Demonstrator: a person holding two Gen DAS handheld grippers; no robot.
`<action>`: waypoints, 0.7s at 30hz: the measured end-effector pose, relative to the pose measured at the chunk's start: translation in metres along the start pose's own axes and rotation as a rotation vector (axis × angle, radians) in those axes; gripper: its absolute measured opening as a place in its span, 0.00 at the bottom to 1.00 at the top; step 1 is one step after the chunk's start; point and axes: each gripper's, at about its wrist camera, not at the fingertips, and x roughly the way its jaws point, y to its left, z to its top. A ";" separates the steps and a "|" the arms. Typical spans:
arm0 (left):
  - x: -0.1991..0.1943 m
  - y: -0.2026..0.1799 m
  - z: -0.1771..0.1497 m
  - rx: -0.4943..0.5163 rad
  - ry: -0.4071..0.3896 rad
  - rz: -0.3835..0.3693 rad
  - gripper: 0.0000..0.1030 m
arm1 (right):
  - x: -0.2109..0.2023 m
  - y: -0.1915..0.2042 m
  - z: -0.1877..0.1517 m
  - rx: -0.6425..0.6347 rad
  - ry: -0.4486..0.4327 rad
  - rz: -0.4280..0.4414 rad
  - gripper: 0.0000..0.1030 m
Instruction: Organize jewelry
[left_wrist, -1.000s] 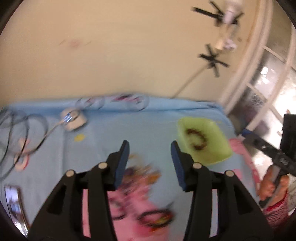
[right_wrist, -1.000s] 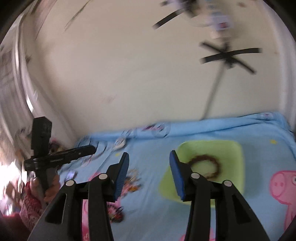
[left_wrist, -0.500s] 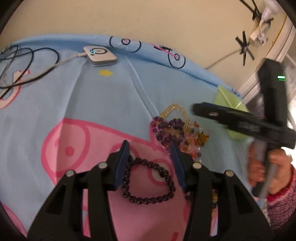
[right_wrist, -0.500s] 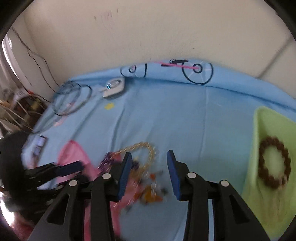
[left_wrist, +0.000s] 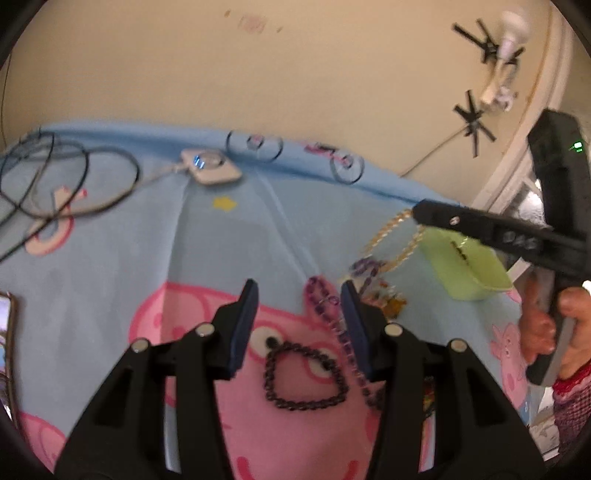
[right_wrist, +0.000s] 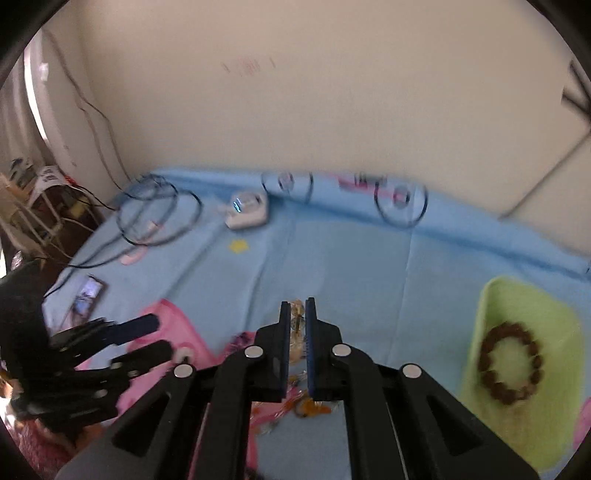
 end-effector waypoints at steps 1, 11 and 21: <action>-0.003 -0.002 0.001 0.003 -0.009 -0.007 0.43 | -0.013 0.003 0.002 -0.013 -0.023 -0.003 0.00; -0.049 -0.060 0.018 0.160 -0.117 -0.079 0.64 | -0.099 0.013 0.011 -0.046 -0.174 0.026 0.00; -0.044 -0.099 0.006 0.259 -0.079 -0.126 0.66 | -0.148 0.018 0.002 0.006 -0.241 0.160 0.00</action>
